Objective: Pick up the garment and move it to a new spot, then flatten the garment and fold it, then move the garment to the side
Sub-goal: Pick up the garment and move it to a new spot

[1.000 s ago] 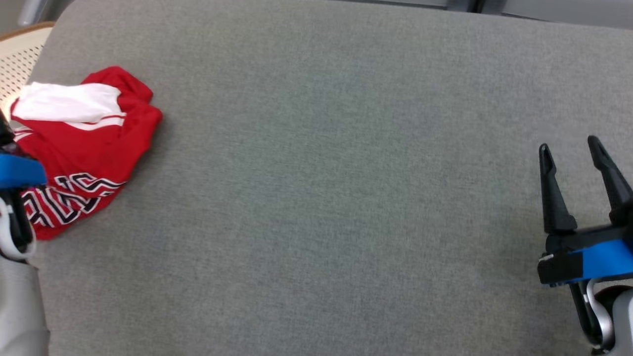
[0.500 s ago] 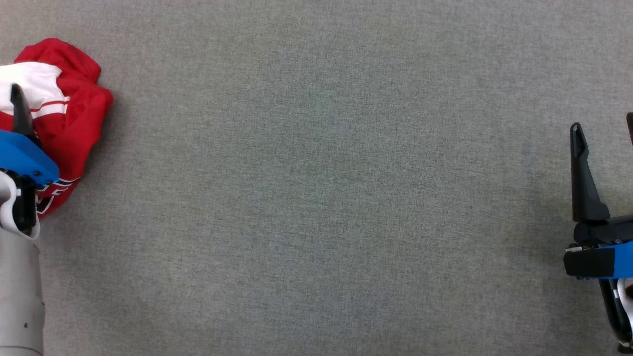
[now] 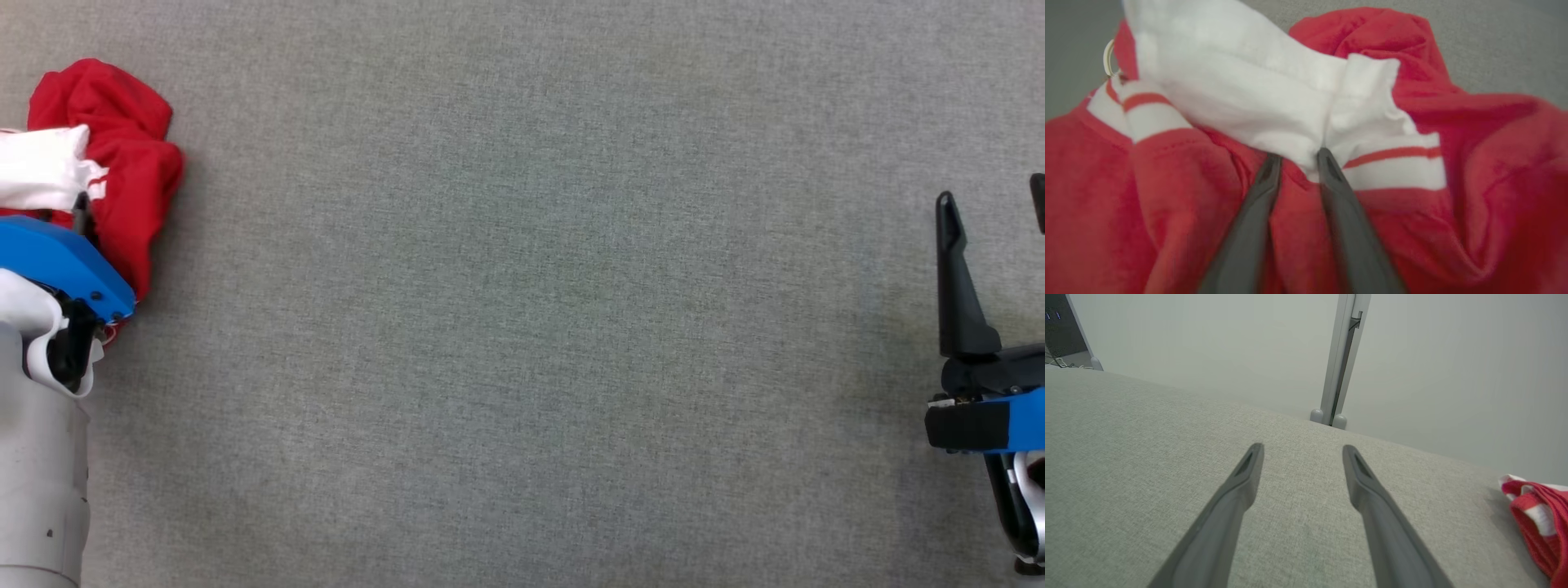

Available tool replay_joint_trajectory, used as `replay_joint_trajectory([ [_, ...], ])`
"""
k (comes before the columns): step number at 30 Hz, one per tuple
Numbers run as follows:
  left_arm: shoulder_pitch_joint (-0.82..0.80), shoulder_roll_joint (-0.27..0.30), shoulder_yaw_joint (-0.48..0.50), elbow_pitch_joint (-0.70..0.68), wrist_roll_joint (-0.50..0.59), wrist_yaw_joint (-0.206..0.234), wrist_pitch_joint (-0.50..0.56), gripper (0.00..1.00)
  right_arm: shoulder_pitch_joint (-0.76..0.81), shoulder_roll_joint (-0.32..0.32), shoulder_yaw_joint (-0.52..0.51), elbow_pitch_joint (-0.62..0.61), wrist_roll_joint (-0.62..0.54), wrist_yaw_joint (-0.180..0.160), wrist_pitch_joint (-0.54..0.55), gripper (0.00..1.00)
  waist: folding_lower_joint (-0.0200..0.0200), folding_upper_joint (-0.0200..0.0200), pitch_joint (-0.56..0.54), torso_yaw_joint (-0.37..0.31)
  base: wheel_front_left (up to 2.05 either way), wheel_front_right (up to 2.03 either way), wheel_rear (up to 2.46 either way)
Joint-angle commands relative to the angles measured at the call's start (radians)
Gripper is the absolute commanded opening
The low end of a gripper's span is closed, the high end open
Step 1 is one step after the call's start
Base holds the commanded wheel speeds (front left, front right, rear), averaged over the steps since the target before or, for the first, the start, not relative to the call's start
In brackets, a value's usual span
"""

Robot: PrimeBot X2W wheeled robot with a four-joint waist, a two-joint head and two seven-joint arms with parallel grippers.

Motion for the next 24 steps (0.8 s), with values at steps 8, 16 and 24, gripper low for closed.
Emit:
replay_joint_trajectory([
  [8, 0.003, 0.042, -0.069, -0.010, -0.028, -0.008, -0.072, 0.00, -0.013, 0.022, 0.003, 0.040, 0.008, 0.000, -0.029, 1.00, 0.0000, 0.0000, -0.047, -0.034, 0.00, 0.00, 0.00],
  [16, -0.047, 0.077, -0.095, -0.059, 0.002, -0.004, -0.219, 0.00, -0.002, 0.061, 0.014, 0.108, 0.016, 0.000, -0.073, 1.00, 0.0000, 0.0000, -0.134, -0.073, 0.00, 0.00, 0.00],
  [24, -0.112, 0.101, -0.148, -0.187, 0.072, 0.004, -0.359, 0.00, 0.017, 0.106, 0.017, 0.196, 0.040, 0.000, -0.127, 1.00, 0.0000, 0.0000, -0.235, -0.147, 0.00, 0.00, 0.00],
])
